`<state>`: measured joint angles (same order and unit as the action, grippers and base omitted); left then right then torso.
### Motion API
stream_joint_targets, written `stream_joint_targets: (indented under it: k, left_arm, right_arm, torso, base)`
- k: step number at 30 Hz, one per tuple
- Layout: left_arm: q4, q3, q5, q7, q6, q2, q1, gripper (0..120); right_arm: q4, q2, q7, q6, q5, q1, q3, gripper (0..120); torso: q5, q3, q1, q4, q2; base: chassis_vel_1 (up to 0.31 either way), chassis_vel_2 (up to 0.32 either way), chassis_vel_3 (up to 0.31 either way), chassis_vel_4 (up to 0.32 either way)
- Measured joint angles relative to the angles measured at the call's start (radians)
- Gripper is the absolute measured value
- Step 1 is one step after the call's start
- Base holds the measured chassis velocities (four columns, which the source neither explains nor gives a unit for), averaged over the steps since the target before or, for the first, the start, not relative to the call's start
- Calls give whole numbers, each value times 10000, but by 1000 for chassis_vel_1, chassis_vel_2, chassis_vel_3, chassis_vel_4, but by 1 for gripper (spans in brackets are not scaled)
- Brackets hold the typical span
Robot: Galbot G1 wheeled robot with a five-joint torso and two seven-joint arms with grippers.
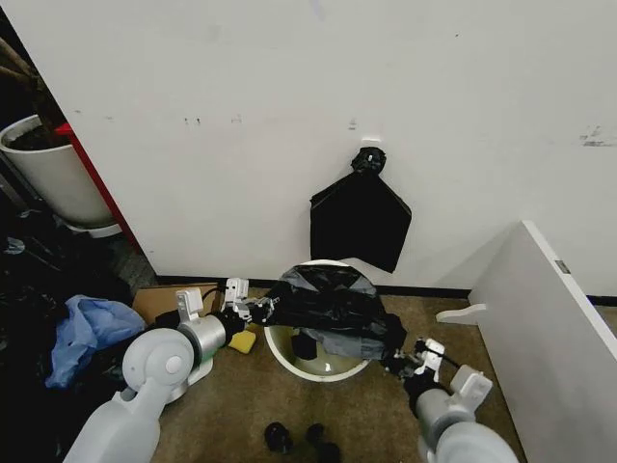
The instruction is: Place the garbage bag over the trash bin.
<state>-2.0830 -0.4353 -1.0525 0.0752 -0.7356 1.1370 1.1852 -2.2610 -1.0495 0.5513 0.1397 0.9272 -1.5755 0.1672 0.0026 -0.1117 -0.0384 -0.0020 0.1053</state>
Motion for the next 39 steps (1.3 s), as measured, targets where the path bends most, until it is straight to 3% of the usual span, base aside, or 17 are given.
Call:
stream_joint_targets:
  k: [5, 8, 12, 14, 17, 22, 26, 27, 30, 34, 39]
  left_arm:
    - [22, -33, -50, 59, 2, -72, -91, 5]
    - [185, 43, 23, 79, 17, -214, -212, 5]
    - [422, 245, 274, 101, 168, -345, -444, 5]
    - [680, 610, 796, 49, 484, -535, -616, 5]
    - [801, 887, 1147, -16, 683, -624, -686, 5]
    - [963, 1646, 1859, -134, 867, -587, -910, 5]
    - [964, 1894, 2153, -232, 928, -601, -880, 5]
    - [932, 2051, 2426, -310, 1018, -657, -801, 5]
    - [759, 2182, 3227, -540, 1406, -775, -665, 5]
    - [589, 2269, 3840, -719, 1674, -794, -581, 5]
    - [417, 2368, 4308, -853, 1819, -737, -407, 5]
  right_arm:
    - [643, 215, -1360, -1054, -1445, -46, -55, 18]
    - [1368, 398, -2716, -2434, -3034, 11, 103, 34]
    - [1899, 463, -3232, -3256, -4717, 38, 405, 46]
    - [2087, 540, -2988, -3369, -5881, 20, 748, 55]
    - [2072, 577, -2260, -3154, -6383, -11, 920, 63]
    - [1789, 694, -603, -2571, -7393, -339, 1062, 84]
    - [1769, 699, -930, -3253, -7691, -343, 1066, 93]
    - [1820, 762, -1810, -3959, -7917, -298, 1068, 98]
    - [2016, 1152, -3994, -4670, -8678, -112, 1075, 100]
    - [2050, 1480, -4897, -4395, -9336, 123, 1058, 100]
    - [2049, 1793, -5368, -3904, -10038, 414, 1115, 85]
  torso:
    - [0, 0, 0, 0, 0]
    - [0, 0, 0, 2, 1]
    - [0, 0, 0, 0, 0]
    - [2, 0, 0, 0, 0]
    - [0, 0, 0, 2, 0]
    - [0, 0, 0, -3, 0]
    - [1, 0, 0, -3, 0]
    - [0, 0, 0, 1, 0]
    - [1, 0, 0, 3, 0]
    - [1, 0, 0, 1, 0]
    - [0, 0, 0, 0, 0]
  base:
    - [0, 0, 0, 0]
    - [0, 0, 0, 0]
    - [0, 0, 0, 0]
    - [0, 0, 0, 0]
    - [0, 0, 0, 0]
    - [0, 0, 0, 0]
    - [0, 0, 0, 0]
    - [0, 0, 0, 0]
    - [0, 0, 0, 0]
    - [0, 0, 0, 0]
    - [0, 0, 0, 0]
